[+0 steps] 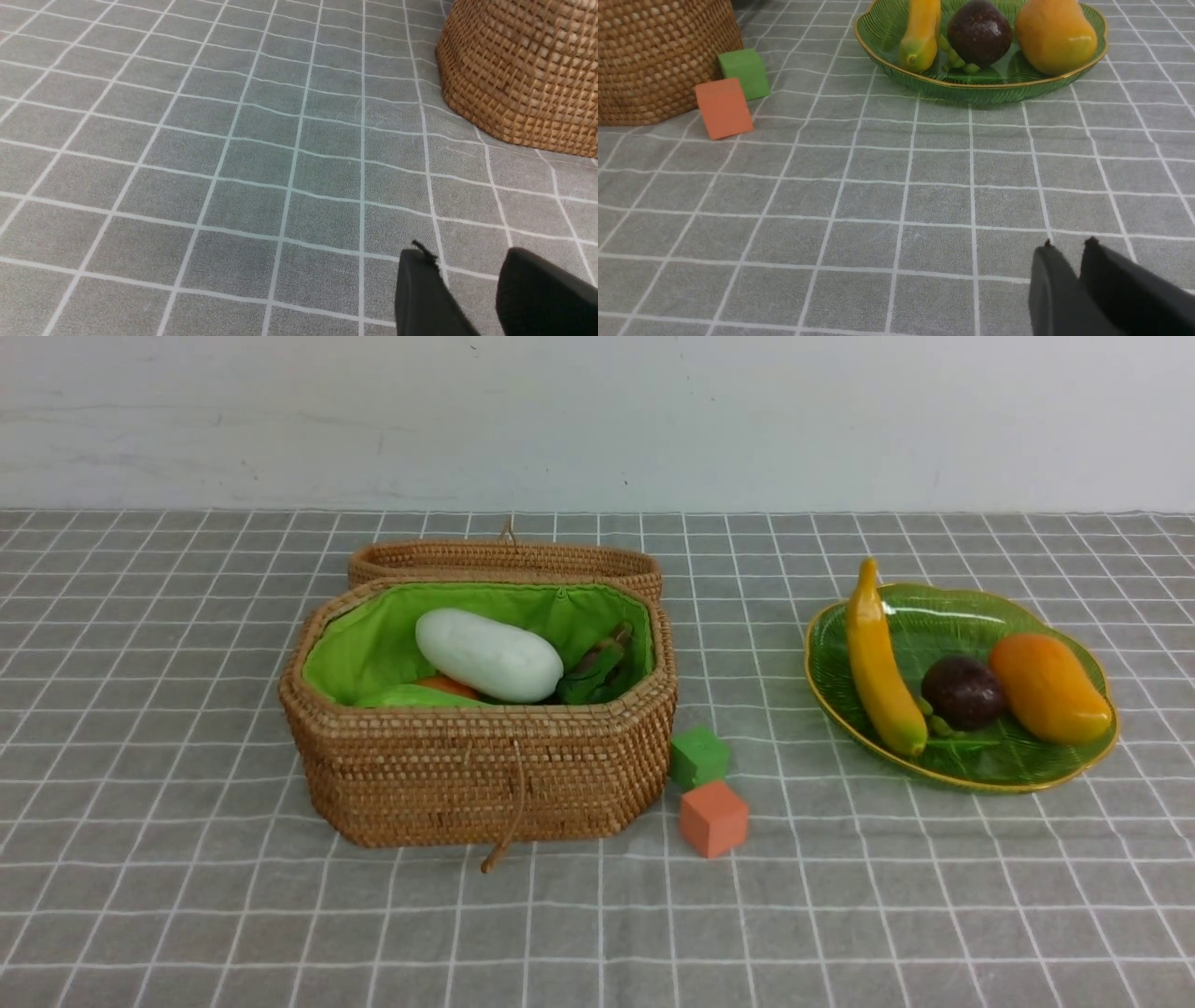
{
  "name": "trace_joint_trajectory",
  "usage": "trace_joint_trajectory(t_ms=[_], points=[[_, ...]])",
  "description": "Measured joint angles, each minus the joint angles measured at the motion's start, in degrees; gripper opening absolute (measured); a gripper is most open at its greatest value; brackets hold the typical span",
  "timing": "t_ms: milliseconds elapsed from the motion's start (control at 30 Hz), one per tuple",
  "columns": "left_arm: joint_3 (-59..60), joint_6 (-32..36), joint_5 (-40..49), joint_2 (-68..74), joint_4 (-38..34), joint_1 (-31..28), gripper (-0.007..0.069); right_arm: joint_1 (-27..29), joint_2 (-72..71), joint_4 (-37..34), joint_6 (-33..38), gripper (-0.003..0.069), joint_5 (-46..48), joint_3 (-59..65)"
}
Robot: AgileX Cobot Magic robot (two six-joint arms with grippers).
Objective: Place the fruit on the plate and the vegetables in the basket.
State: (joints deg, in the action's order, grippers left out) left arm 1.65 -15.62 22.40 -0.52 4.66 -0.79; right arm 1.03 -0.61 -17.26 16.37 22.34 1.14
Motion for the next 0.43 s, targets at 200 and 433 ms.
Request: trace_joint_trajectory(t_ms=[200, 433], points=[[0.0, 0.0, 0.0, 0.0, 0.0, 0.0, 0.0239, 0.0, 0.0, 0.0, 0.0, 0.0106, 0.0, 0.0], [0.0, 0.0, 0.0, 0.0, 0.0, 0.0, 0.0239, 0.0, 0.0, 0.0, 0.0, 0.0109, 0.0, 0.0]])
